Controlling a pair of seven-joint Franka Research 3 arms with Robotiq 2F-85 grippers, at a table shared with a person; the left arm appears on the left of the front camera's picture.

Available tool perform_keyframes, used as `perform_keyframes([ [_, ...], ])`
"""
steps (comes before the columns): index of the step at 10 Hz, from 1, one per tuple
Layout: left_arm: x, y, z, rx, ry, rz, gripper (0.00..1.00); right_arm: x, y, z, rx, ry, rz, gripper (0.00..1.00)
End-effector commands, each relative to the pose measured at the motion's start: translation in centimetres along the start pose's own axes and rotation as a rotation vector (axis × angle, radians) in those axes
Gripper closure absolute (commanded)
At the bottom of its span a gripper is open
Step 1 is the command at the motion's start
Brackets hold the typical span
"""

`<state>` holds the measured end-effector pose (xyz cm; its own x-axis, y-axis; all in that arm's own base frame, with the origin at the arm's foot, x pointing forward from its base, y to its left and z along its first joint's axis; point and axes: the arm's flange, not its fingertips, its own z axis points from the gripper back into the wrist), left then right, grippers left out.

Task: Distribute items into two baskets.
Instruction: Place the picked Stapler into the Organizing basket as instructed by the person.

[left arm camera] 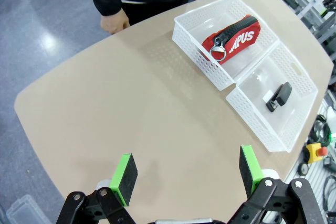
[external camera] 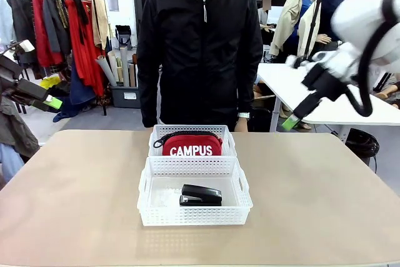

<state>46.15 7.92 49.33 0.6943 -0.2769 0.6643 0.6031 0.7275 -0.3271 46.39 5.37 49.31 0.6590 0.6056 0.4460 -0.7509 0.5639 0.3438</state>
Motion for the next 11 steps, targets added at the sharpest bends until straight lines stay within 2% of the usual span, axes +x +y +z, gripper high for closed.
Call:
perform_keyframes([
  [1, 0.0, -0.1, -0.1, -0.001, -0.007, 0.007, 0.00, -3.6, 1.3, 2.5, -0.027, -0.156, -0.076, 0.00],
  [3, 0.0, -0.1, -0.1, -0.001, -0.007, 0.007, 0.00, -6.8, 1.7, 5.1, -0.018, -0.227, -0.132, 0.00],
  [6, 0.0, -0.1, -0.1, -0.001, -0.007, 0.007, 0.00, -9.9, 0.4, 6.6, -0.015, -0.278, -0.214, 0.00],
  [10, 0.0, -0.1, -0.1, -0.001, -0.007, 0.007, 0.00, -12.4, -0.4, 6.5, 0.001, -0.336, -0.252, 0.00],
  [11, 0.0, -0.1, -0.1, -0.001, -0.007, 0.007, 0.00, -12.4, -0.1, 6.7, -0.031, -0.352, -0.209, 0.00],
])
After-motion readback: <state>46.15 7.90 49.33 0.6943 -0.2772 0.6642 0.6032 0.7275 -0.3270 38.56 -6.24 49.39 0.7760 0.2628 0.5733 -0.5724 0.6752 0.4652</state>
